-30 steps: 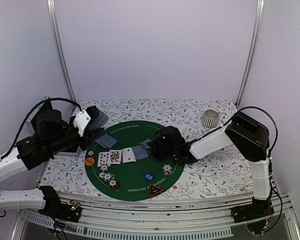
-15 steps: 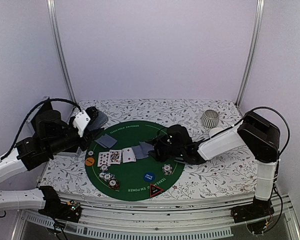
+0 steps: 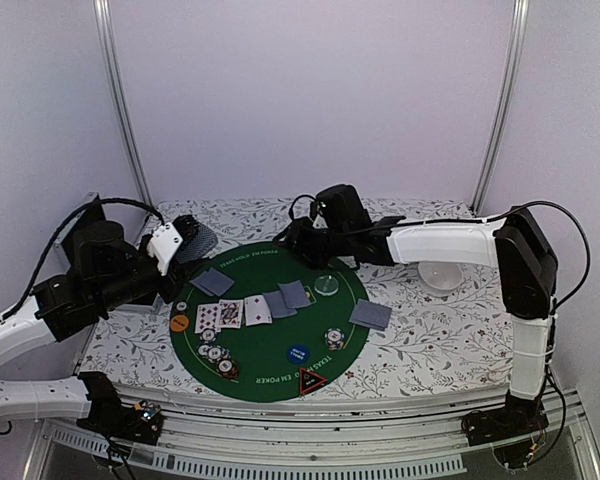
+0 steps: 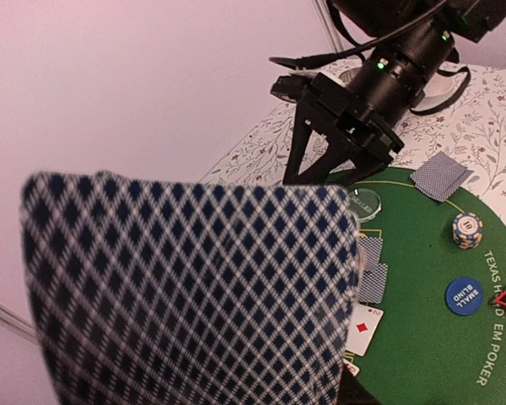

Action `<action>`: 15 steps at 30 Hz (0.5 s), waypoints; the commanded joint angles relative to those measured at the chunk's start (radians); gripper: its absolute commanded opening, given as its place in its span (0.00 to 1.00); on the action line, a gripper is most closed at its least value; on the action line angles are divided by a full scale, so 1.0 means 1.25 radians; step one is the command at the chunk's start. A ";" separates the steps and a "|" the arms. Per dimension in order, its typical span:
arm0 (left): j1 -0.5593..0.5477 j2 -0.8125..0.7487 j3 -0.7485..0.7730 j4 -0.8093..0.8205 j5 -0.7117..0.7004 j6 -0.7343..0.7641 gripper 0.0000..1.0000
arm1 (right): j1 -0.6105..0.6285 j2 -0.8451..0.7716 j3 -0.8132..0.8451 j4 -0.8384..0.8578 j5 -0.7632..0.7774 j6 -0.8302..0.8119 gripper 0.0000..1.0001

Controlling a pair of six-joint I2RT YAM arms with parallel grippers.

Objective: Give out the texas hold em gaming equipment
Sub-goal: Adjust the poker card in the community card area.

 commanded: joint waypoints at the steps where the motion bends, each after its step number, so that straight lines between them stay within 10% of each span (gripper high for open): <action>1: 0.002 -0.002 -0.010 0.026 0.016 0.009 0.39 | -0.009 0.092 0.130 -0.348 0.066 -0.303 0.51; 15: 0.002 0.012 -0.011 0.025 0.027 0.013 0.39 | -0.018 0.378 0.425 -0.664 0.118 -0.479 0.48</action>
